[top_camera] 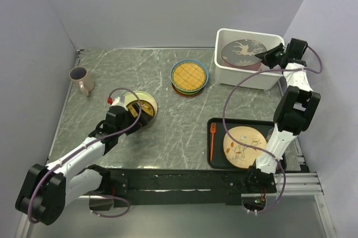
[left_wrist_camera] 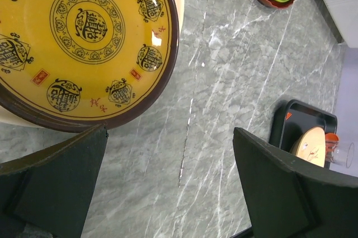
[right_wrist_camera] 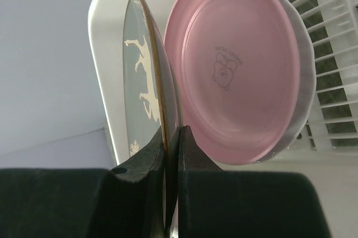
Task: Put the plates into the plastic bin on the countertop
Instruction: Place the plate in the plastic bin, then pick up the plate at the center of the board.
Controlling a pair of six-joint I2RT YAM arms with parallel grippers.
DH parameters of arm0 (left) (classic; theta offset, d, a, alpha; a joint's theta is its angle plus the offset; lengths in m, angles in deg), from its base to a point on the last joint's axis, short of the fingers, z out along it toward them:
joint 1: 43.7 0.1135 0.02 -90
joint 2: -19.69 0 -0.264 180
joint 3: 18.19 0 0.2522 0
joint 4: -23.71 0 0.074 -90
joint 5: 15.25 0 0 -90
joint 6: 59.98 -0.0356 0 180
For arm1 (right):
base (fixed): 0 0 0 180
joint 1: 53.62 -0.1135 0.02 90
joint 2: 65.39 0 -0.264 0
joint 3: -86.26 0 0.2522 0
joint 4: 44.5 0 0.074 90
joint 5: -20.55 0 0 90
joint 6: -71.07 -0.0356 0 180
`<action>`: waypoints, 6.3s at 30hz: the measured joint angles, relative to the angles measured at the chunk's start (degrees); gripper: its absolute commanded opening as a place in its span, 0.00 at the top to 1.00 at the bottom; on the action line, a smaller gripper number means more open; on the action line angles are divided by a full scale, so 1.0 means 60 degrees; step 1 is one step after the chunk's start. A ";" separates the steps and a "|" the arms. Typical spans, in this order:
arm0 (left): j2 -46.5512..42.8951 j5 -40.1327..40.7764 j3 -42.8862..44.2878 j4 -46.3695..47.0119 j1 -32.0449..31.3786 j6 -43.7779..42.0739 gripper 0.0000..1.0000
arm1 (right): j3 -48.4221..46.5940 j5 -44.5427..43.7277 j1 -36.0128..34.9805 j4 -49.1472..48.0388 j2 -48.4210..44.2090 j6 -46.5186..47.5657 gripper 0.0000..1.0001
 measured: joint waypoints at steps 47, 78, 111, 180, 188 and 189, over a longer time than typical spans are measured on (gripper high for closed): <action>0.0040 -0.0098 0.0229 -0.0171 0.0000 -0.0255 0.01 | -0.0586 -0.0404 -0.0240 0.0557 0.1100 0.0630 0.32; -0.0452 0.0015 0.0459 -0.0845 0.0000 -0.0455 0.01 | 0.0197 -0.4415 -0.1111 0.1242 -0.1883 0.2091 0.00; -0.1195 0.1290 0.0852 -0.2215 0.0627 -0.0510 0.01 | 0.4758 -0.3690 -0.4328 0.0084 -0.6699 0.2102 0.00; 0.1749 0.0251 -0.1056 0.2160 0.2291 0.0594 0.99 | 0.8459 -0.3034 -0.5475 -0.0470 -0.8528 0.1956 0.00; 0.1647 0.0244 -0.1020 0.2218 0.2302 0.0780 0.99 | 0.8470 -0.2798 -0.5475 -0.0525 -0.8513 0.1960 0.00; 0.1563 0.0248 -0.1020 0.2142 0.2302 0.0780 0.99 | 0.8477 -0.2750 -0.5475 -0.0554 -0.8513 0.1960 0.00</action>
